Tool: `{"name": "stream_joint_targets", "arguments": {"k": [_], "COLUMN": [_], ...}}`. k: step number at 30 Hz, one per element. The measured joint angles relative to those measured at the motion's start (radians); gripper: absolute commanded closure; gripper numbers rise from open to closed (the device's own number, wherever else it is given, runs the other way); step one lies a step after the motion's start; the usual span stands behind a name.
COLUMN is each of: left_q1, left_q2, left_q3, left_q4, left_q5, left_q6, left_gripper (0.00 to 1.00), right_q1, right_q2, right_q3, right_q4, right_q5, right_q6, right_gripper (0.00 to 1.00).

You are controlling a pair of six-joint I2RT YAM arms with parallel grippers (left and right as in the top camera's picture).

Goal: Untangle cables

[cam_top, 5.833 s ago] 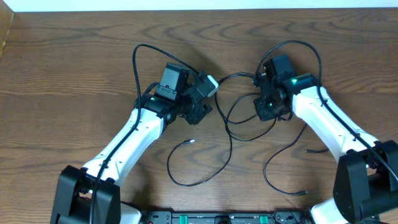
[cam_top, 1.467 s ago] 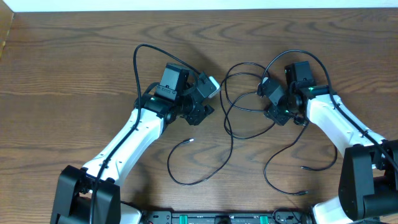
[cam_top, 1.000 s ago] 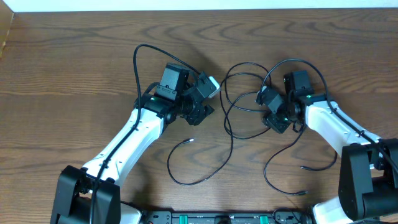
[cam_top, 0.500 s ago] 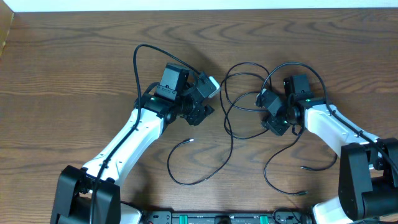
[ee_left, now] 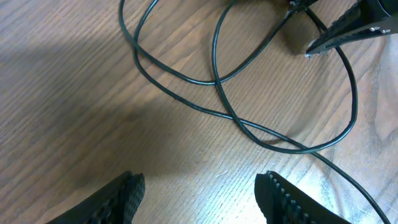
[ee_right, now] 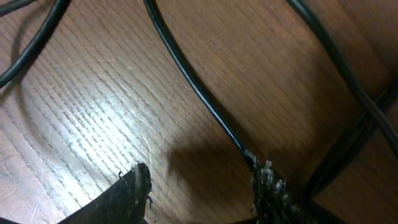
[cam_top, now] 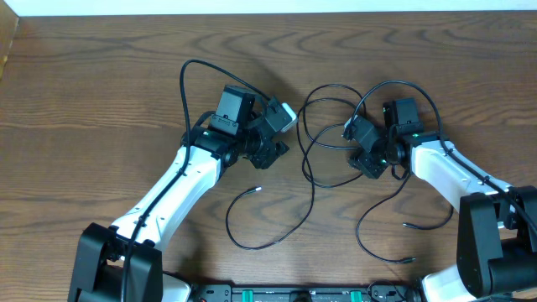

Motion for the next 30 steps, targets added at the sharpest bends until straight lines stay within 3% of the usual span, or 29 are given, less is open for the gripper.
{"name": "stream_joint_targets", "arguments": {"k": [11, 30], "left_q1": [0.000, 0.000], "left_q2": [0.000, 0.000], "left_q3": [0.000, 0.000], "left_q4": [0.000, 0.000], "left_q5": [0.000, 0.000], "left_q6": [0.000, 0.000], "left_gripper": [0.37, 0.37], "right_q1": [-0.005, -0.013], "right_q2": [0.000, 0.072], "right_q3": [0.000, 0.007], "right_q4": [0.035, 0.048], "right_q5": [0.001, -0.016], "right_q6": [0.000, -0.002], "right_gripper": [0.48, 0.55]}}
